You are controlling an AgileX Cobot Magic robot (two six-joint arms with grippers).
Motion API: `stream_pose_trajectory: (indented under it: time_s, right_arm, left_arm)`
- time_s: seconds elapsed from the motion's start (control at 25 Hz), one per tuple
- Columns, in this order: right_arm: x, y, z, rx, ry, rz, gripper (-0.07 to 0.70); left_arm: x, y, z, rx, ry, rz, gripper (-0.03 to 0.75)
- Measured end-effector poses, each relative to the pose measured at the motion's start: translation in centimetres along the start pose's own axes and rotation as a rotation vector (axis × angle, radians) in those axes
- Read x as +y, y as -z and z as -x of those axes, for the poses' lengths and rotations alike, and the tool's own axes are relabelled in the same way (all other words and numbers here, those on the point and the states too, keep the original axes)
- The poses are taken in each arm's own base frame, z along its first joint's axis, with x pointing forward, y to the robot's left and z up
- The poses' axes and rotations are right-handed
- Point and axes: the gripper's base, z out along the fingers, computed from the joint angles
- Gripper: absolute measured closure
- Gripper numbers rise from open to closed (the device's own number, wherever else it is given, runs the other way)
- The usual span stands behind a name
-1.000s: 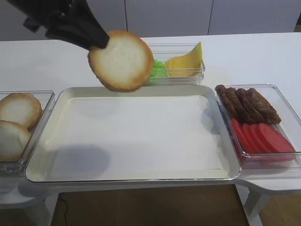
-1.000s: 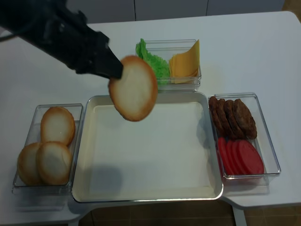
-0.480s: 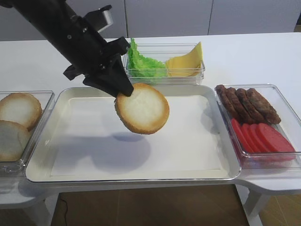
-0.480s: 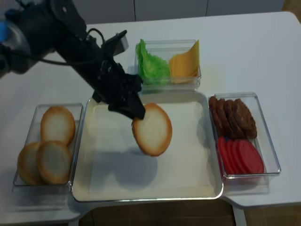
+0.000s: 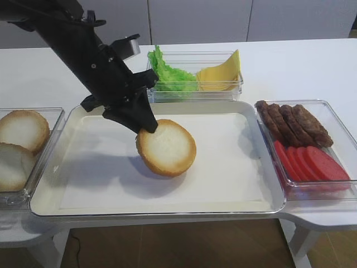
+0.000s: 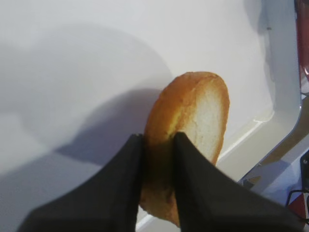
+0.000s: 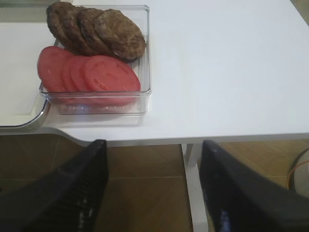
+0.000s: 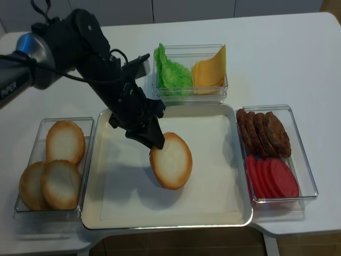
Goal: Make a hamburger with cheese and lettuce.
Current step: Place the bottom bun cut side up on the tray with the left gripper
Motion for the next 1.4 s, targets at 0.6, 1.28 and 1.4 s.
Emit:
stream_pose_trajectory:
  time_s: [0.6, 1.28, 1.4]
  right_arm:
    - [0.0, 0.0, 0.0, 0.0, 0.0, 0.0, 0.157]
    - [0.0, 0.0, 0.0, 0.0, 0.0, 0.0, 0.157]
    - [0.0, 0.0, 0.0, 0.0, 0.0, 0.0, 0.157]
  left_arm:
    - [0.9, -1.4, 0.4, 0.03, 0.019, 0.005, 0.58]
    - [1.2, -1.4, 0.5, 0.021, 0.011, 0.034, 0.396]
    - [1.2, -1.4, 0.6, 0.008, 0.019, 0.03, 0.286]
